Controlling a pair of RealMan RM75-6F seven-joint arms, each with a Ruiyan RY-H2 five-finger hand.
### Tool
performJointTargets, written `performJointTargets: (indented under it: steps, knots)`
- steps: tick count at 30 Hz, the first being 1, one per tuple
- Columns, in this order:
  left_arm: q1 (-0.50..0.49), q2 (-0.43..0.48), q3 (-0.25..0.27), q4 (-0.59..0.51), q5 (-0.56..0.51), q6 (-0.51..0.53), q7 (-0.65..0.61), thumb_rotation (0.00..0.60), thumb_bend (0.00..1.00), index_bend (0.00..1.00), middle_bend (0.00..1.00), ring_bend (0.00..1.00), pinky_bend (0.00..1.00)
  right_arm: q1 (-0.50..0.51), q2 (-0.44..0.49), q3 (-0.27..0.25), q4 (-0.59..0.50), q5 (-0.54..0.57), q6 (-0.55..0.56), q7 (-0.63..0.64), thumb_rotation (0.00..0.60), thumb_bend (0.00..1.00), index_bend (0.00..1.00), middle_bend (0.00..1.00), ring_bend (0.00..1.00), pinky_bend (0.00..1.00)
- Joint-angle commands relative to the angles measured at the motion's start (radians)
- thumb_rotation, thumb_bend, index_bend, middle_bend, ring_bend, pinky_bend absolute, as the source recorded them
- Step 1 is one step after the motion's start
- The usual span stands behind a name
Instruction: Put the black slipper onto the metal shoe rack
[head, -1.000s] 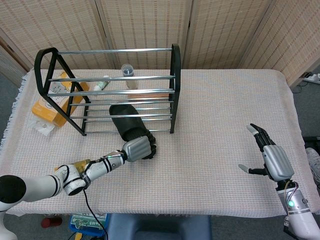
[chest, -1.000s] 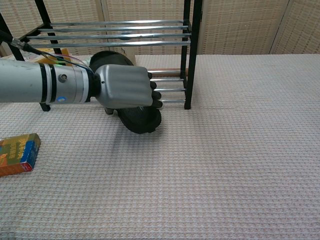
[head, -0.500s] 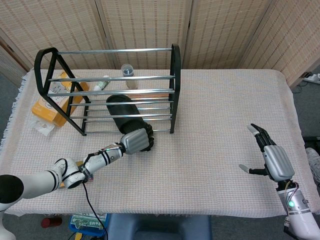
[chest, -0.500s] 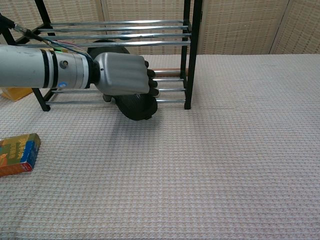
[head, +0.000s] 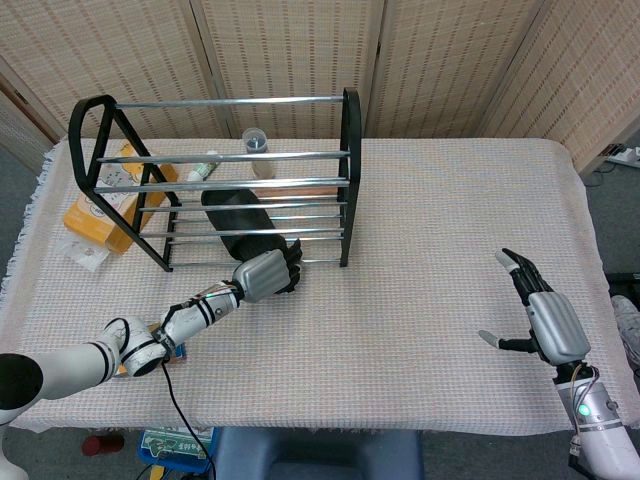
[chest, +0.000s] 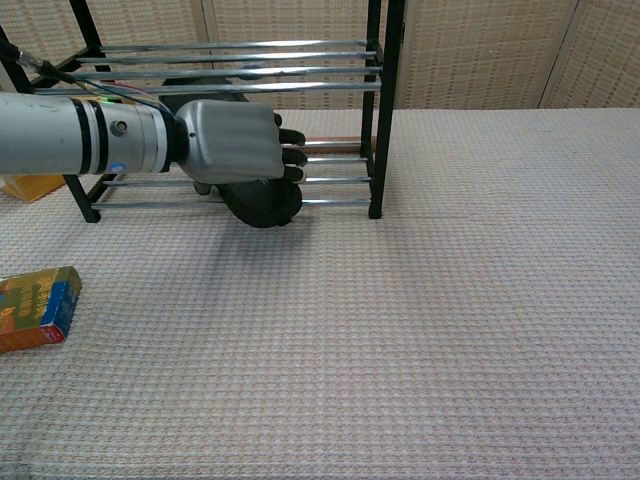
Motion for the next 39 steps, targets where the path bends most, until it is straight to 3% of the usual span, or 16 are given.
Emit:
performJointTargets:
  steps: [1,9,21,31,39]
  knots:
    - [0.007,-0.001,-0.005,-0.007,-0.009,-0.002,0.018,0.600,0.23,0.14,0.12,0.08,0.33,0.002,-0.001,0.000,0.001,0.000,-0.003,-0.001,0.600,0.04,0.00,0.00,0.01,0.21]
    - [0.021,-0.004,-0.019,-0.007,-0.022,0.004,0.071,0.600,0.23,0.09,0.05,0.01,0.31,0.003,0.003,0.000,-0.003,0.003,-0.010,-0.006,0.600,0.05,0.00,0.00,0.01,0.21]
    - [0.064,0.001,-0.020,-0.146,-0.067,0.035,0.170,0.600,0.23,0.08,0.05,0.01,0.31,0.002,0.001,-0.003,0.001,-0.001,-0.012,-0.002,0.600,0.04,0.00,0.00,0.01,0.21]
    - [0.055,-0.082,-0.034,-0.070,-0.097,0.024,0.244,0.600,0.23,0.10,0.05,0.01,0.31,-0.003,0.004,-0.003,0.007,0.002,-0.009,0.013,0.600,0.04,0.00,0.00,0.01,0.21]
    - [0.063,-0.093,-0.036,-0.035,-0.158,0.012,0.299,0.600,0.23,0.14,0.05,0.01,0.31,-0.003,0.002,-0.002,0.013,0.003,-0.011,0.018,0.600,0.05,0.00,0.00,0.01,0.21]
